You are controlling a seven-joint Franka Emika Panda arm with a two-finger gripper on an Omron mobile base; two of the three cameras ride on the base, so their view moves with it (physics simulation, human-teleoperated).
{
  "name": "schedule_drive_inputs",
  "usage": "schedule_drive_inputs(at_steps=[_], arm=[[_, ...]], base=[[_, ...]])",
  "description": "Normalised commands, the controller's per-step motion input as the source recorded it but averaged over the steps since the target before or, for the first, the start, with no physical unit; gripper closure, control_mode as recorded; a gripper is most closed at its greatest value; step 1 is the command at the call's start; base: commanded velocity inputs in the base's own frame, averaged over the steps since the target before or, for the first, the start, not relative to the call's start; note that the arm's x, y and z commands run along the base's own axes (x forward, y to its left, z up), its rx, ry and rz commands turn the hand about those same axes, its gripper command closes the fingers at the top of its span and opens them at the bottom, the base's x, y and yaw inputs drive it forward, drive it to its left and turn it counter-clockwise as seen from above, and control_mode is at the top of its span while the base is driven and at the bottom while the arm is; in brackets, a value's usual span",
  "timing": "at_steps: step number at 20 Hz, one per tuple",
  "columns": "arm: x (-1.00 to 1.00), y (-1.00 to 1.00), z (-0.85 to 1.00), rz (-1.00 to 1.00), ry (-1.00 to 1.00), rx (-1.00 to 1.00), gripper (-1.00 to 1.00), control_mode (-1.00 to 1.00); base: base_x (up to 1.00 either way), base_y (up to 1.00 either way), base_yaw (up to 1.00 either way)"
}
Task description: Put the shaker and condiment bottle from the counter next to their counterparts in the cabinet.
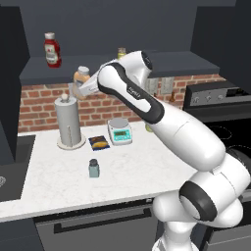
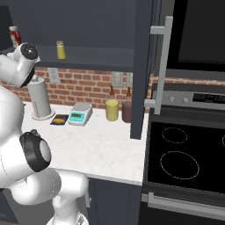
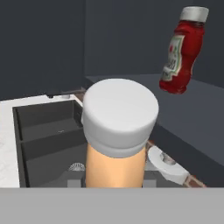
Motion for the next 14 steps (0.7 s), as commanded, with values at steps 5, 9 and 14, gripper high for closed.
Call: schedule_drive_inputs(at_steps=[5,9,14], arm=[[0.03,0.00,0.42,-0.14,0.00,0.00,1.00,-1.00],[0.01,0.00,0.34,-0.21,0.00,0.02,1.00,-1.00],[0.00,0.00,0.23,-0.24,0.00,0.02,1.00,-1.00]], base=[[0.00,0.00,0.00],[0.00,0.00,0.00],[0.00,0.00,0.00]])
